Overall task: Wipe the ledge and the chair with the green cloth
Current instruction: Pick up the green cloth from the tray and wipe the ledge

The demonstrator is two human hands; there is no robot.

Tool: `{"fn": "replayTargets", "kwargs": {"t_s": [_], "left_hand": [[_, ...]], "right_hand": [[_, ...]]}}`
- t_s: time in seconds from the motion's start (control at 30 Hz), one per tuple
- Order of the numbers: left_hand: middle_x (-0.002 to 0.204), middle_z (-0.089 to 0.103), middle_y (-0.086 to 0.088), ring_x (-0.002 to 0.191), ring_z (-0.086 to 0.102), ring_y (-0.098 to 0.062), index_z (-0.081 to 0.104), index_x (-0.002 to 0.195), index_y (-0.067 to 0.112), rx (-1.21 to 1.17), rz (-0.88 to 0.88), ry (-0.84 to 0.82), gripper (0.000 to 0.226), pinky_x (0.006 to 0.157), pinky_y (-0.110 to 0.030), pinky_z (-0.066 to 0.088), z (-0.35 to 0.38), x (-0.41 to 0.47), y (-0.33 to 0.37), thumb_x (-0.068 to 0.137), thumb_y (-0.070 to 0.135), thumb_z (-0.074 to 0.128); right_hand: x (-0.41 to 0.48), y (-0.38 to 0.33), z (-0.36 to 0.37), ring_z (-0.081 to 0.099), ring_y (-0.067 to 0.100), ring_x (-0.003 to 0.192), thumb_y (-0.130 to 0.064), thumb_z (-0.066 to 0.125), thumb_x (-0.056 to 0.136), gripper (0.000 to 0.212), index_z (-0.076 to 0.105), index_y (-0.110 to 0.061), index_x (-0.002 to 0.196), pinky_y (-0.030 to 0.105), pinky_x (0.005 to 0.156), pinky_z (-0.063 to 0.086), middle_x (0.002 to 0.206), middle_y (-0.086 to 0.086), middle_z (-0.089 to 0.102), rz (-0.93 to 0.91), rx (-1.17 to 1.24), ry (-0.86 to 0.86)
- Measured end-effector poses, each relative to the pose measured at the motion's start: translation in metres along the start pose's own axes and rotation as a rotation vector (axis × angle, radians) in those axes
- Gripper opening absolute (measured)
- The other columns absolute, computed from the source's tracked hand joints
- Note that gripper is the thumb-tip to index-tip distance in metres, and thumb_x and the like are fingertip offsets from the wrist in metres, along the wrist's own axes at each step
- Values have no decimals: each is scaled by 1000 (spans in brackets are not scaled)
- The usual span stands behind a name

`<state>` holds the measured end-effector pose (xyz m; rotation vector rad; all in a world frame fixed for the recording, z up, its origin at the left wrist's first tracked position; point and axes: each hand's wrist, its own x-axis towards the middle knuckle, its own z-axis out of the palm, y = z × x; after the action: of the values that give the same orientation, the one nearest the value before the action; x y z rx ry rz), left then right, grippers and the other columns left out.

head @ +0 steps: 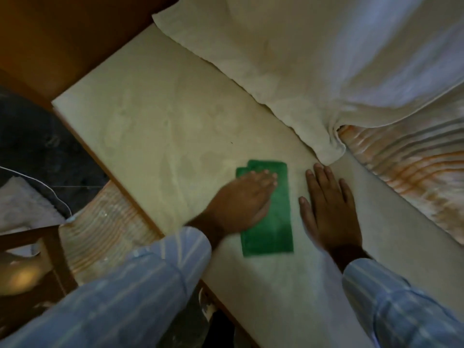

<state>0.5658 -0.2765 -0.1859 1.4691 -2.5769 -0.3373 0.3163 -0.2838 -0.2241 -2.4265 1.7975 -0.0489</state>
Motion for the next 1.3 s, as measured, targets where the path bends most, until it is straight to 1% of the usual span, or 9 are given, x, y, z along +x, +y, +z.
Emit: {"fn": "replayTargets", "kwargs": {"t_s": [0.07, 0.27, 0.37, 0.5, 0.63, 0.83, 1.07, 1.23, 1.3], "left_hand": [[136, 60, -24, 126, 58, -39, 60, 130, -5, 53, -165, 92, 45, 107, -48, 46, -9, 4, -42, 90, 14, 64], [154, 43, -16, 144, 39, -27, 46, 145, 2, 22, -626, 181, 49, 119, -33, 25, -29, 25, -115, 102, 23, 42], [153, 43, -19, 143, 39, -31, 43, 146, 0, -53, -598, 141, 52, 120, -36, 26, -18, 25, -66, 99, 21, 47], [143, 54, -22, 133, 51, -36, 56, 135, -5, -70, -202, 77, 48, 113, -49, 39, 9, -16, 16, 92, 16, 57], [149, 50, -18, 138, 46, -33, 53, 139, -1, -53, -106, 56, 49, 115, -48, 35, 18, -35, 17, 96, 21, 51], [159, 30, -22, 148, 28, -34, 31, 151, -3, 95, -605, 109, 56, 121, -47, 20, 1, -17, -72, 101, 23, 36], [154, 37, -21, 139, 38, -38, 38, 147, 3, 84, -738, 105, 61, 114, -47, 32, -23, 1, -97, 98, 38, 45], [155, 32, -24, 141, 32, -39, 16, 156, 2, -182, -990, 68, 97, 115, -43, 29, -48, 13, -112, 88, 51, 66], [153, 36, -23, 140, 35, -38, 21, 154, 3, -179, -1008, 25, 97, 114, -42, 32, -50, 10, -107, 85, 49, 71]], "right_hand": [[0, -1, 1, 16, 24, 164, -48, 26, 107, 65, 24, -19, 165, 49, 132, 16, 175, 6, 20, -1, 3, 7], [-1, -1, 1, 17, 23, 163, -50, 22, 107, 65, 26, -19, 164, 47, 131, 14, 175, 6, 22, -2, 11, 35], [-2, -2, 1, 20, 25, 163, -47, 28, 107, 64, 29, -16, 163, 48, 131, 16, 173, 8, 25, -8, 4, 51], [-1, -2, 1, 20, 25, 163, -48, 27, 107, 65, 29, -16, 164, 48, 130, 16, 174, 8, 25, -7, 3, 38], [-1, -1, 0, 19, 25, 163, -47, 29, 106, 65, 29, -16, 163, 49, 130, 17, 174, 8, 24, -7, 26, 31], [-2, -3, -3, 18, 26, 163, -44, 31, 106, 65, 28, -16, 164, 50, 132, 16, 175, 9, 23, -8, 42, 20], [-2, -2, -2, 20, 26, 163, -43, 29, 108, 64, 28, -13, 164, 52, 131, 18, 173, 11, 26, -27, 29, 8], [6, -8, 0, 26, 29, 161, -44, 27, 109, 64, 31, -11, 163, 52, 129, 25, 172, 13, 30, -474, 23, -9], [18, -19, -1, 24, 28, 161, -53, 30, 108, 72, 28, -9, 164, 48, 130, 23, 172, 14, 28, -465, 132, -63]]}}
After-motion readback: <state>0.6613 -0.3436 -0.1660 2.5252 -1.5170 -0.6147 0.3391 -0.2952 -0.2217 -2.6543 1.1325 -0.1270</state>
